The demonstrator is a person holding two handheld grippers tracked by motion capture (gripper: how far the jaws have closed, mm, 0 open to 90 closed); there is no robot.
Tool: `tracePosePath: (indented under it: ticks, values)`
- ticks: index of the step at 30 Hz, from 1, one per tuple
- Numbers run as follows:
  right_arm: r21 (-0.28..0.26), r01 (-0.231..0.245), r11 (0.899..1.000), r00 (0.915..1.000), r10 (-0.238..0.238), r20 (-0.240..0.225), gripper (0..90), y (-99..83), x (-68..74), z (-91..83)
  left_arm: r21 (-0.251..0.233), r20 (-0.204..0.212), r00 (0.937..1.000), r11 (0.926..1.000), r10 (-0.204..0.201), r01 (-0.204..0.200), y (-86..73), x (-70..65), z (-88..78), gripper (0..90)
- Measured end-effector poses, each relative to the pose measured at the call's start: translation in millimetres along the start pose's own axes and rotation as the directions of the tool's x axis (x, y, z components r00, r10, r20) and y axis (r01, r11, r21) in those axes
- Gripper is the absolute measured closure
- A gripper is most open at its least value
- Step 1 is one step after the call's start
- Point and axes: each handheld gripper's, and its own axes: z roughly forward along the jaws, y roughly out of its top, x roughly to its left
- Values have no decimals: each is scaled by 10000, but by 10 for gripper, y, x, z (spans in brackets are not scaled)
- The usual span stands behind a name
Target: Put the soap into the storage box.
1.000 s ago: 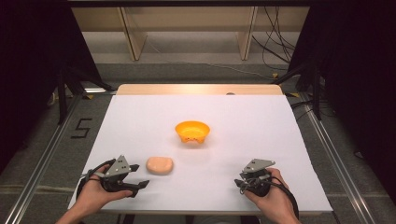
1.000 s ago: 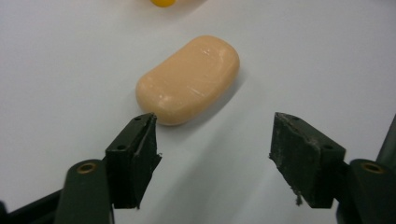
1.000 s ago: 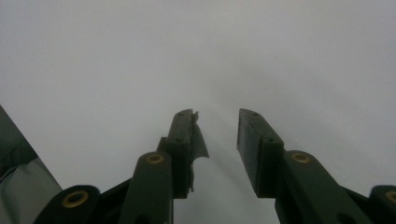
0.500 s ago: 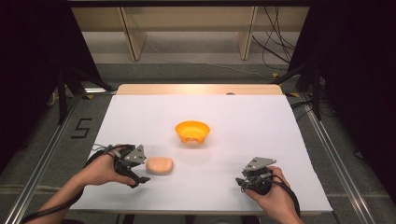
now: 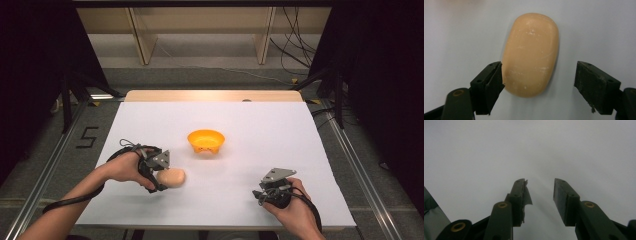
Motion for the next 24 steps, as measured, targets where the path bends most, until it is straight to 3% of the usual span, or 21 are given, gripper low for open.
tracePosePath:
  ticks: [2,3,4,6,8,9,10,12,14,15,19,20,24]
  values:
    - [-12,-13,10000,10000,13,-37,625,-4,1,8,125,100,9999,9999,27,-28,24,17,18,214]
    - [-12,-13,10000,10000,13,-37,625,-4,1,8,280,132,9994,9991,327,-330,44,48,22,214]
    - [7,-26,10000,10000,26,-53,624,-4,1,9,168,191,9998,9998,60,-63,58,42,46,213]
    - [-113,-16,9999,10000,16,2,623,-9,4,21,461,320,9990,9984,309,-324,107,83,66,208]
    - [-120,-48,9999,10000,48,9,623,-10,7,20,398,412,9991,9991,102,-118,128,78,103,205]
    - [-116,-53,9999,10000,54,14,623,-9,8,18,663,489,9979,9968,417,-449,140,98,106,202]
    - [-46,-44,10000,10000,44,-19,623,-7,5,9,737,574,9972,9960,472,-514,148,102,120,201]
    - [35,-41,10000,10000,41,-57,623,-4,2,1,701,708,9969,9968,336,-386,152,100,162,197]
    - [61,-58,10000,9999,59,-116,623,-4,3,1,790,710,9968,9960,372,-428,156,110,183,197]
    - [61,-58,10000,9999,59,-116,623,-4,3,1,1012,717,9956,9925,610,-681,162,133,184,197]
    - [26,-58,10000,9999,58,-123,623,-1,4,2,983,730,9967,9942,359,-430,168,148,237,205]
    - [24,-26,10000,9999,26,-106,623,-1,4,5,1166,736,9955,9909,597,-680,175,167,239,207]
    - [-106,-55,9999,10000,54,-38,623,-6,11,17,1392,756,9954,9878,591,-692,194,181,269,245]
